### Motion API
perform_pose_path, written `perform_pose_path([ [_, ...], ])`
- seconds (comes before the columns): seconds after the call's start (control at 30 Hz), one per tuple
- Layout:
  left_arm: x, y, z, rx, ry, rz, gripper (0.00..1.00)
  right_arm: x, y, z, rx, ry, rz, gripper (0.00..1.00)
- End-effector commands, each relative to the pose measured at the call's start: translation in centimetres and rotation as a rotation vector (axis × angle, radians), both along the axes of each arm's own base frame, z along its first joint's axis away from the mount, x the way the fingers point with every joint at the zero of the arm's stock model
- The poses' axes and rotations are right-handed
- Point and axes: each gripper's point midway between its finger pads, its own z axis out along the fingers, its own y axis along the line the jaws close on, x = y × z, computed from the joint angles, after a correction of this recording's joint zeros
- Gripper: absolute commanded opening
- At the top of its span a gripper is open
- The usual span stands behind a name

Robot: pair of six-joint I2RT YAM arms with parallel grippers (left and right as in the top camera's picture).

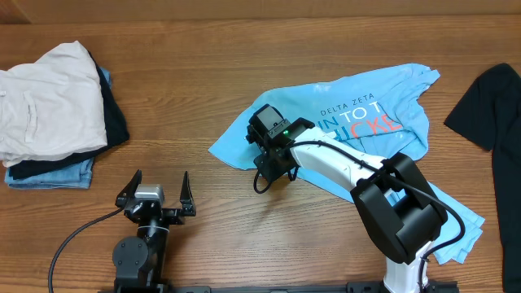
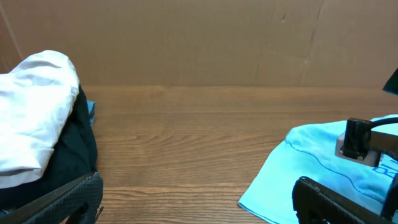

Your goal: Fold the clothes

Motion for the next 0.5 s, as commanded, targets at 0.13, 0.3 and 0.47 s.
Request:
perform_pose_path([
  [0.13,0.0,-0.3,0.0,0.021,-0.005,-0.015,1.0,-2.7,-0.4,-0.2,-0.004,0.142,0.002,0.04],
  [0.3,0.0,-0.3,0.0,0.021,-0.005,-0.016,1.0,-4.7,-0.9,-0.4,-0.007,0.222,-0.016,0.04],
  [0.47,0.0,-0.3,0.0,0.022,-0.005,-0.015,1.0,-3.9,0.9,3.2,0.104,0.177,0.002,0.04],
])
